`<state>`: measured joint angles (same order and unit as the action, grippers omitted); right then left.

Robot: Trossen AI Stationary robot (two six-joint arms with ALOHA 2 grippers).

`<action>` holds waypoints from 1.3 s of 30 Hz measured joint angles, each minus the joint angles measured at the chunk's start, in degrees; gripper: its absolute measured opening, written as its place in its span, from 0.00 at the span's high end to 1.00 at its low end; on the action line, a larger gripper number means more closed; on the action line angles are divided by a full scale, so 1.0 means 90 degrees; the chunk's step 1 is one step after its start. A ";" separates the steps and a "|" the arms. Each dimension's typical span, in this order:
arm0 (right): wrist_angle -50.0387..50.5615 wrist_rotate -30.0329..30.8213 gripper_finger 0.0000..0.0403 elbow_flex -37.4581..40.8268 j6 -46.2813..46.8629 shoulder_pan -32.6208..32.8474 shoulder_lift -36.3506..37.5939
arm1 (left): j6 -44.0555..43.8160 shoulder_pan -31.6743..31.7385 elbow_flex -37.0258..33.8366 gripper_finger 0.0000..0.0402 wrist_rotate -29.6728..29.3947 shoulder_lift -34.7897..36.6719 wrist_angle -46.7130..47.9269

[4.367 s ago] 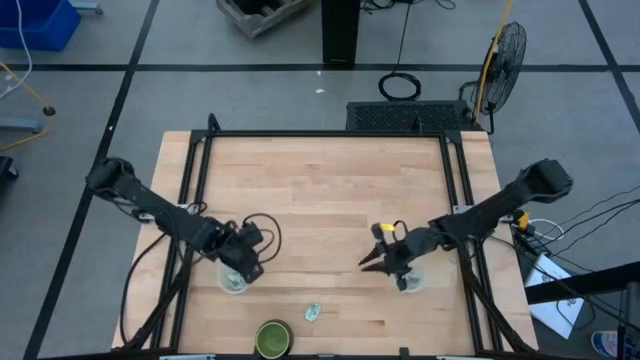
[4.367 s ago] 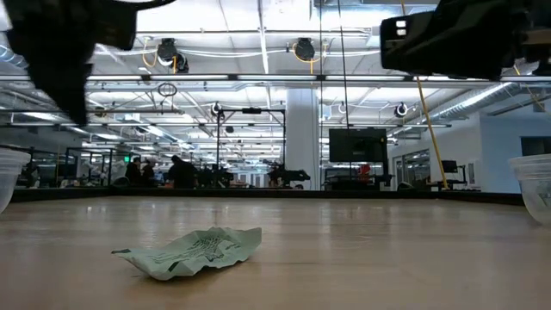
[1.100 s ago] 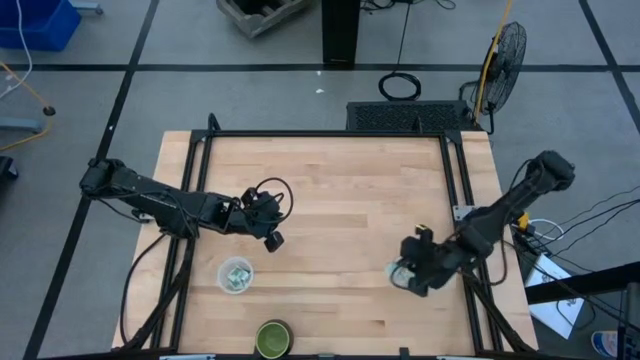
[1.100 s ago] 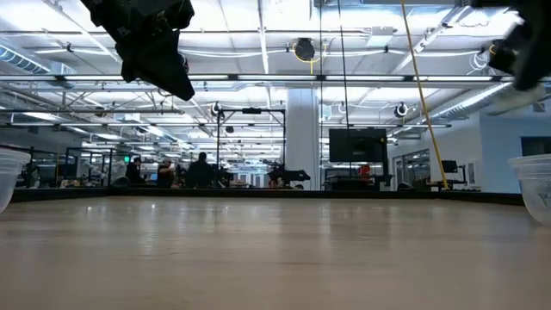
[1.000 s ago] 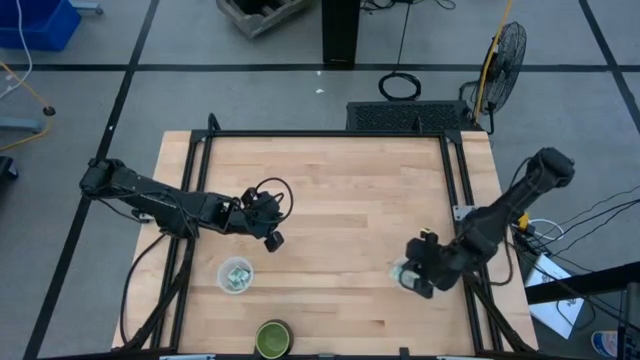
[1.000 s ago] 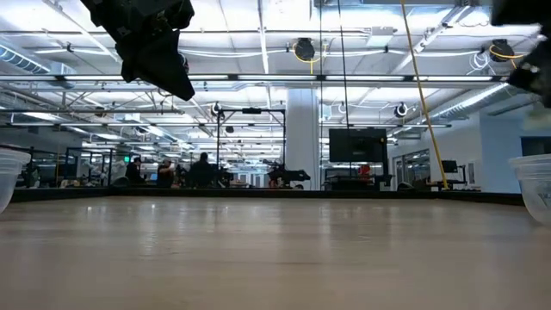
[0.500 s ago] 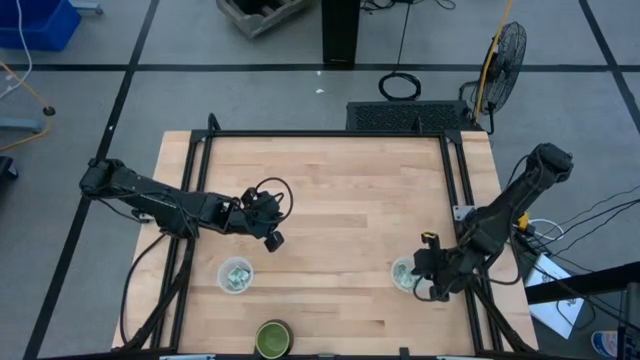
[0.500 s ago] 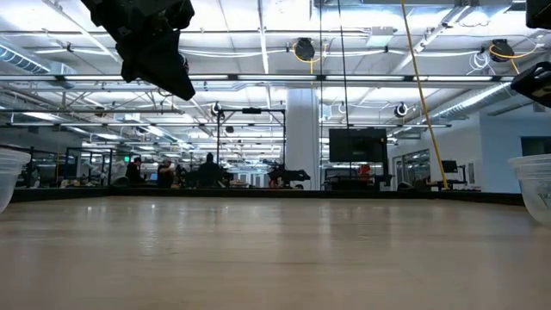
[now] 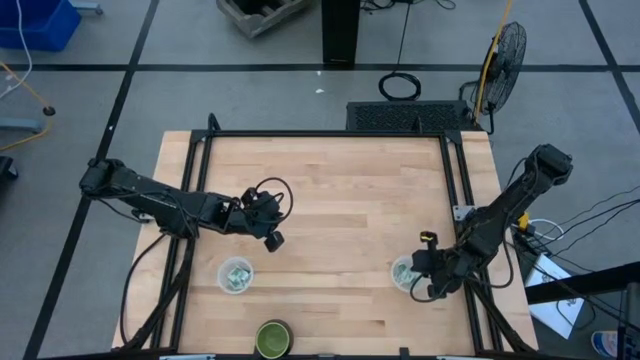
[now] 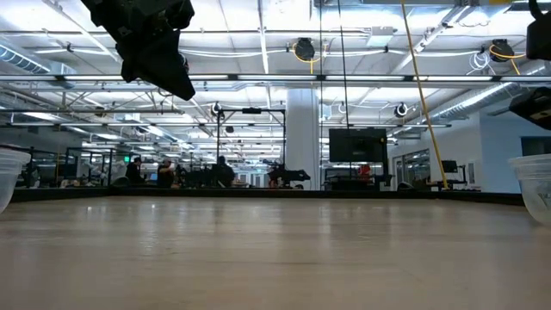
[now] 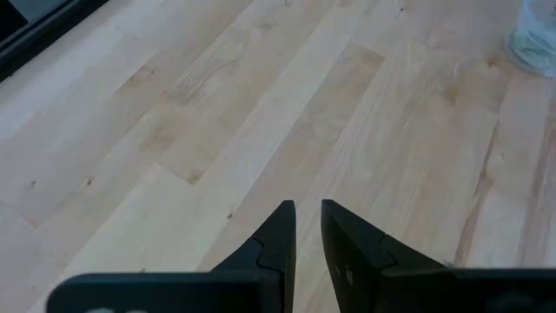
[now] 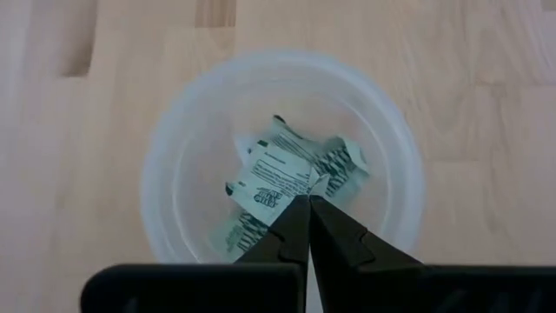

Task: Pick and place Stevia / Truvia into bins
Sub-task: Put the white stevia packet into the right transparent container, then return to Home Position

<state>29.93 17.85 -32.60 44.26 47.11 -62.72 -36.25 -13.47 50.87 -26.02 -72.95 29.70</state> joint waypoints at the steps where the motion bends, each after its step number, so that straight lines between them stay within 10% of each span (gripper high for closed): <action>1: -0.0033 0.0000 1.00 0.0000 -0.0008 0.0000 0.0000 | 0.0000 0.0000 0.0000 0.84 0.0000 0.0000 0.0001; 19: -0.0743 0.0004 0.78 0.0000 -0.0211 0.0000 0.0000 | 0.0001 0.0000 -0.0002 0.84 0.0044 -0.0001 0.0001; 39: -0.1188 -0.0189 0.78 -0.0102 -0.1956 -0.0017 0.1102 | -0.0318 -0.0044 -0.0005 0.84 0.0930 0.0620 0.0204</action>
<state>19.24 16.14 -33.52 26.66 46.96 -52.80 -39.11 -13.87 50.83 -17.65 -67.36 31.54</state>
